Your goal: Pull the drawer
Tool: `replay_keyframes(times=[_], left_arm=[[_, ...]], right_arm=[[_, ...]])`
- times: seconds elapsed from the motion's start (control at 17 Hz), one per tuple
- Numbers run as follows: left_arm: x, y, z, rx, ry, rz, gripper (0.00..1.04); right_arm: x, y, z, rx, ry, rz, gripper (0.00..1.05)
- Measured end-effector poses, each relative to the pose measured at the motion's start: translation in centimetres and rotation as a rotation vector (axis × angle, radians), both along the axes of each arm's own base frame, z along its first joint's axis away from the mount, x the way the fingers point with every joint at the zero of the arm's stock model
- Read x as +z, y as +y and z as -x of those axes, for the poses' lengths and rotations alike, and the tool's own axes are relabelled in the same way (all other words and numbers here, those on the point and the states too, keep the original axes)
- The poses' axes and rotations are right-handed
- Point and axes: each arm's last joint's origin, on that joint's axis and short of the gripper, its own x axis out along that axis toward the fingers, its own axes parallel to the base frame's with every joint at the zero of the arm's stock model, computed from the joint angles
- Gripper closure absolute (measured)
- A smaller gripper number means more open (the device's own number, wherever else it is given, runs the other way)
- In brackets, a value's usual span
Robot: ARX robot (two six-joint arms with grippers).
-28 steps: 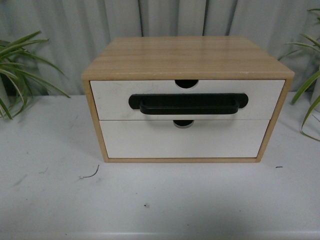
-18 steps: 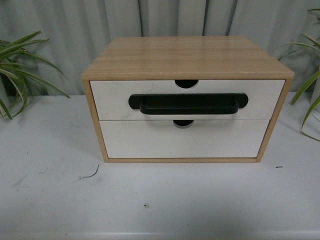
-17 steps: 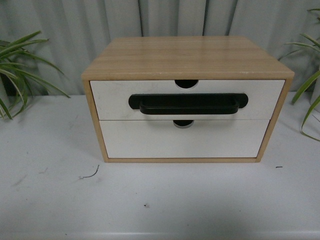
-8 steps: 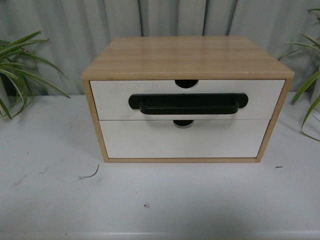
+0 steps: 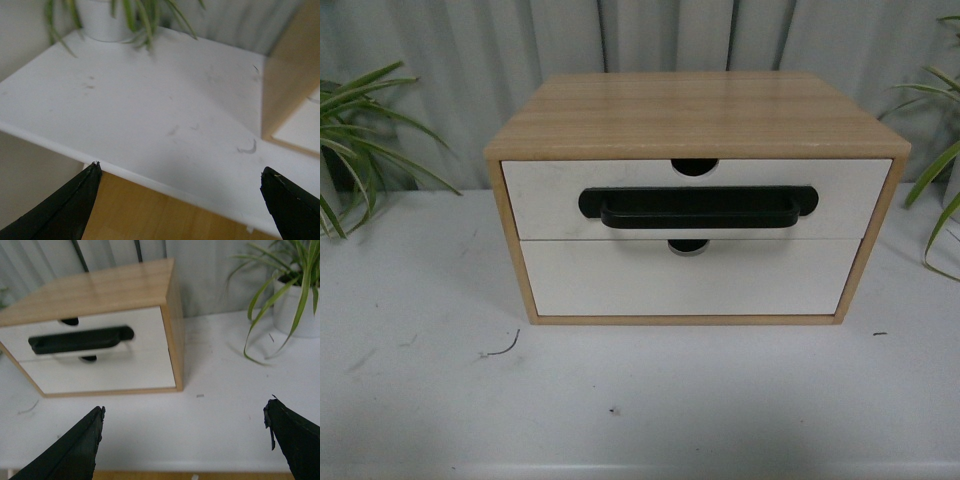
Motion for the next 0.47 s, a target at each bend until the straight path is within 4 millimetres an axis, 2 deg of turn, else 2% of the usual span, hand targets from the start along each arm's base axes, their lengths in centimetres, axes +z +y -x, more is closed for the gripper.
replay_keyframes(times=[0.06, 0.18, 0.35, 0.47], left_arm=[[0.1, 0.3, -0.3, 0.037, -0.021, 0.019, 0.07], [2.4, 1.0, -2.7, 0.041, -0.131, 0.066, 0.07], [4.2, 0.5, -9.0, -0.074, -0.161, 0.084, 0.07], [5.6, -1.0, -13.6, -0.201, -0.153, 0.062, 0.07]], right_arm=[[0.5, 0.0, -0.4, 0.0, -0.022, -0.002, 0.06], [2.6, 0.3, -3.6, 0.006, -0.093, 0.018, 0.06], [5.4, 1.8, -10.9, 0.038, -0.163, 0.106, 0.06], [6.4, 3.5, -15.7, 0.097, -0.15, 0.199, 0.06]])
